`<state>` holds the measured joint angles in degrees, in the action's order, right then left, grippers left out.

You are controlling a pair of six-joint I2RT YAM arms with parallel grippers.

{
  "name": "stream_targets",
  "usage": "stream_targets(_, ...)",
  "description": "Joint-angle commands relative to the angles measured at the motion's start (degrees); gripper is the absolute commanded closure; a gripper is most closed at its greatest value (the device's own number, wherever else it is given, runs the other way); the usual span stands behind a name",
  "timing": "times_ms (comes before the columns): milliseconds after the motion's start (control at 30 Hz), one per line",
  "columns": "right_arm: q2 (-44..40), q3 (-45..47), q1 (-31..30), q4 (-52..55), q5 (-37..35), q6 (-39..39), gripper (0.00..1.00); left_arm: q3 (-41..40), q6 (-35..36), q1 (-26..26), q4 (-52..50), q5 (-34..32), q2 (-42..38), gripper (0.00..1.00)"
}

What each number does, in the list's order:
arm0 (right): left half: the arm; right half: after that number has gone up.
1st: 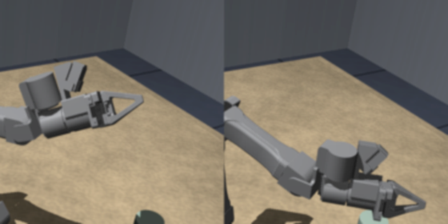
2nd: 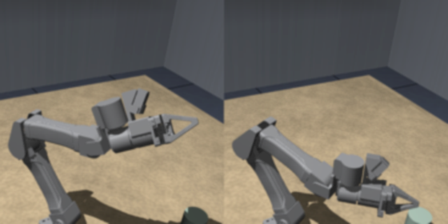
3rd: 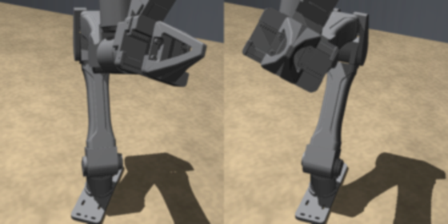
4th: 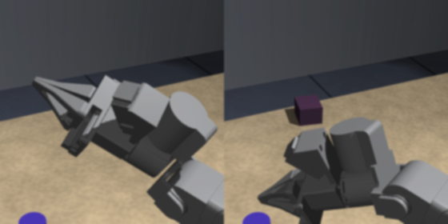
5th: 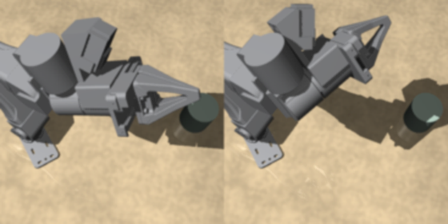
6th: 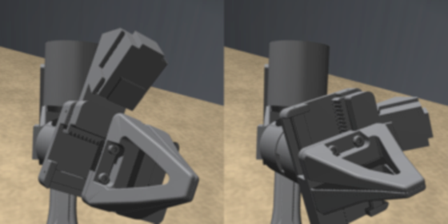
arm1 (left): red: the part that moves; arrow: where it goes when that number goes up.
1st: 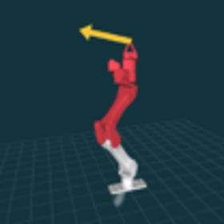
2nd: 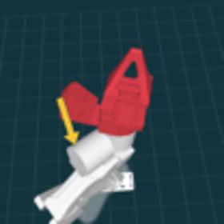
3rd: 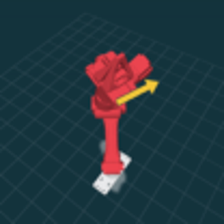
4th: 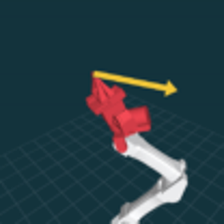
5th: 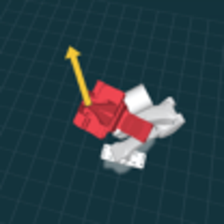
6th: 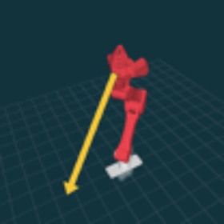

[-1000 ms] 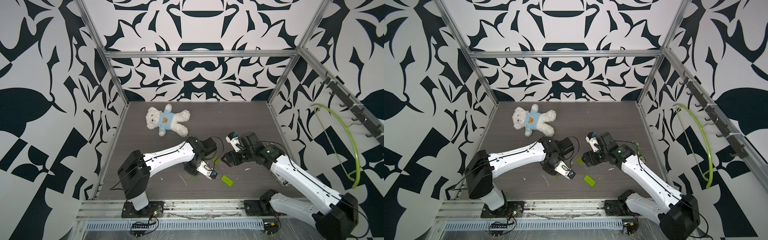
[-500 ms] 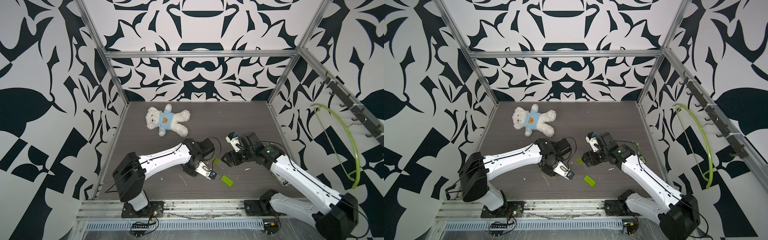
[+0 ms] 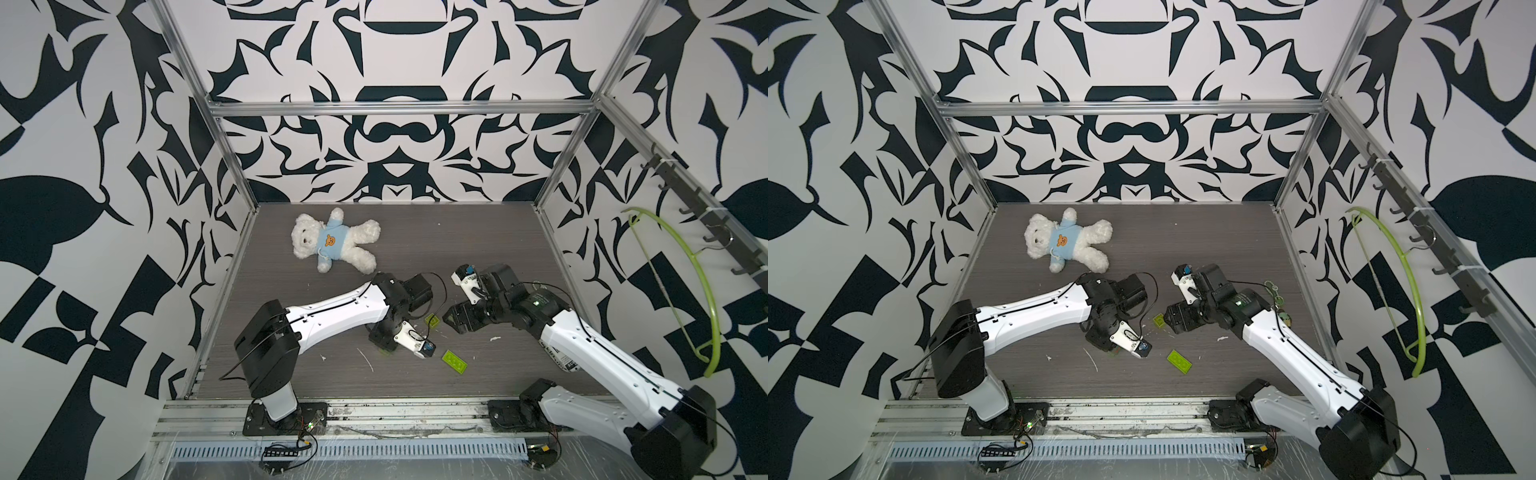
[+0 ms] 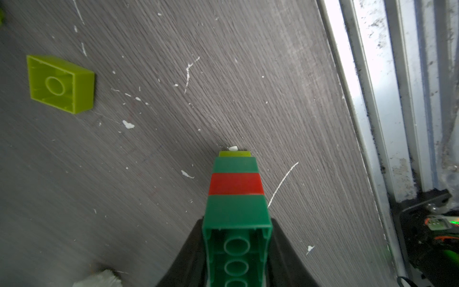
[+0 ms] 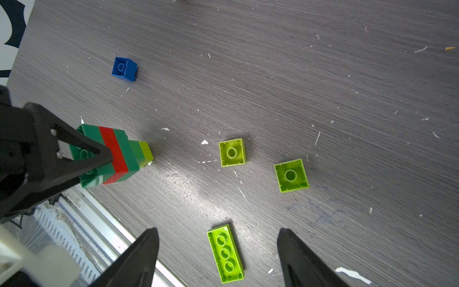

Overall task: Assemble a carrot with lego
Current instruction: Assemble the lego brick with the lego brick.

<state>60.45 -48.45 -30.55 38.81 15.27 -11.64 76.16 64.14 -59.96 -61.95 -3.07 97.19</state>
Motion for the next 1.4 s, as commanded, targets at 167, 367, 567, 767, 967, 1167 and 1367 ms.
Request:
stream_targets(167,-0.59,-0.42,0.15,-0.59,0.33,0.30,0.20,-0.22,0.75,0.29,-2.32,2.70,0.48,0.65)
stream_targets(367,-0.59,-0.61,0.14,-0.31,0.20,0.49,0.20,-0.27,0.64,0.40,-1.94,2.96,0.11,0.54)
stream_targets(567,-0.45,-0.60,0.18,-0.44,0.24,0.39,0.20,-0.05,0.64,0.55,-2.28,2.78,0.14,0.46)
stream_targets(767,-0.29,-0.66,0.14,-0.40,0.25,0.50,0.20,0.44,0.51,1.03,-1.64,3.86,-0.77,0.36)
stream_targets(967,-0.83,-1.26,0.14,0.29,-0.80,0.48,0.20,1.35,-0.89,3.02,0.79,9.76,-5.69,0.34)
stream_targets(1167,-1.32,-1.87,0.16,1.36,-4.55,-2.33,0.21,-0.72,-7.80,6.67,8.47,16.64,-14.20,0.34)
stream_targets(1367,0.49,-0.85,-1.48,-0.63,-5.66,-5.94,0.23,-3.61,-26.37,11.13,17.46,20.02,-21.63,0.36)
